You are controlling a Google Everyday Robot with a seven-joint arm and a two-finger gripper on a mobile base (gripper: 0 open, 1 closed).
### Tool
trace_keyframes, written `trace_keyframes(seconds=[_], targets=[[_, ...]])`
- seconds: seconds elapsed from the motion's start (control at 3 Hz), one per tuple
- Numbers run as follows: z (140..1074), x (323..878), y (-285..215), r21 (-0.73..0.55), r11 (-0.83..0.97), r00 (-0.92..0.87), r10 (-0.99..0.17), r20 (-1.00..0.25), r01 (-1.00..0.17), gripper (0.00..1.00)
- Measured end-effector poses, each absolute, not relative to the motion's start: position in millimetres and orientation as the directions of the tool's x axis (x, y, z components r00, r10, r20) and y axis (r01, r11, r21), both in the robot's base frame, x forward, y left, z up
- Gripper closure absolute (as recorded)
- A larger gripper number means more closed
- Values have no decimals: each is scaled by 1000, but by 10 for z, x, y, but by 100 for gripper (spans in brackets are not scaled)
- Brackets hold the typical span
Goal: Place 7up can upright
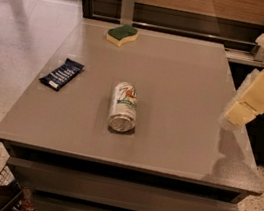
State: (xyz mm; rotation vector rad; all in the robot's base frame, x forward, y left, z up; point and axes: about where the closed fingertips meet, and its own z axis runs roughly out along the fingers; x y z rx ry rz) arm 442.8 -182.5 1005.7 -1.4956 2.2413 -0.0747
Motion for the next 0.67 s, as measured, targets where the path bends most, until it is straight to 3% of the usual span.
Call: trace_keyframes(seconds=[0.67], targets=[[10168,4674,-1174,-199,560,-478,-809,-342,-804,0]])
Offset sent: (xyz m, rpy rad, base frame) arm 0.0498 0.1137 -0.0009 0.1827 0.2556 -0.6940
